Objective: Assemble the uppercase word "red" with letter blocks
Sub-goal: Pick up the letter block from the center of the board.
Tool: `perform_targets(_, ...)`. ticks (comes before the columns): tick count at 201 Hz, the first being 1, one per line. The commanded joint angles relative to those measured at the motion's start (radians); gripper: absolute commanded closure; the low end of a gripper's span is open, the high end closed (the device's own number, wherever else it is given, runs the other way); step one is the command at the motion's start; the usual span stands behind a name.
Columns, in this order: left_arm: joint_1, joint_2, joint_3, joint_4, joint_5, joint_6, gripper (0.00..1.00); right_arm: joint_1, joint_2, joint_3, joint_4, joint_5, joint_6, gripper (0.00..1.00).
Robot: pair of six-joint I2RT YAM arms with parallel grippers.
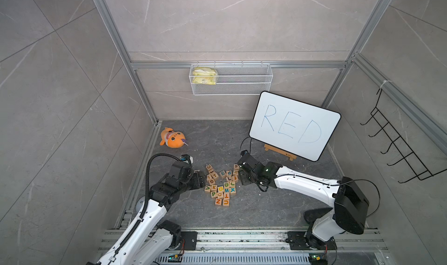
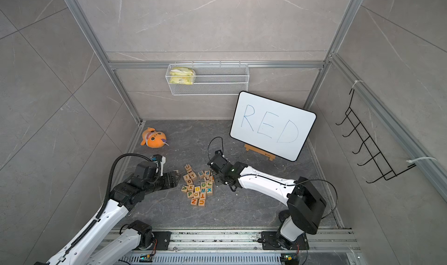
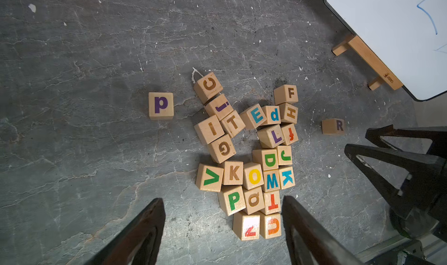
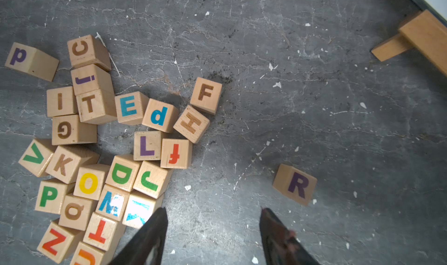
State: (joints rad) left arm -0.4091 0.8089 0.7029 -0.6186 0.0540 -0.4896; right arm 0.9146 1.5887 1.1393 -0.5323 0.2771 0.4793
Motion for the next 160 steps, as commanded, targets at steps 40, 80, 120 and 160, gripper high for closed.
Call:
perform_targets(40,0.012,0.028,0.047,-0.026,-0.009,-0.006,0.21,0.007,0.013,0.013,-0.001,0.007,0.004,0.40)
perform_targets(80,0.016,0.029,0.050,-0.029,-0.008,-0.008,0.21,0.014,0.035,0.034,0.011,-0.011,-0.007,0.45)
perform_targets(120,0.023,0.024,0.058,-0.044,-0.032,-0.011,0.21,0.048,0.160,0.165,-0.003,-0.017,-0.045,0.48)
perform_targets(160,0.030,0.028,0.059,-0.043,-0.001,-0.016,0.21,0.054,0.310,0.289,0.071,-0.085,-0.114,0.53)
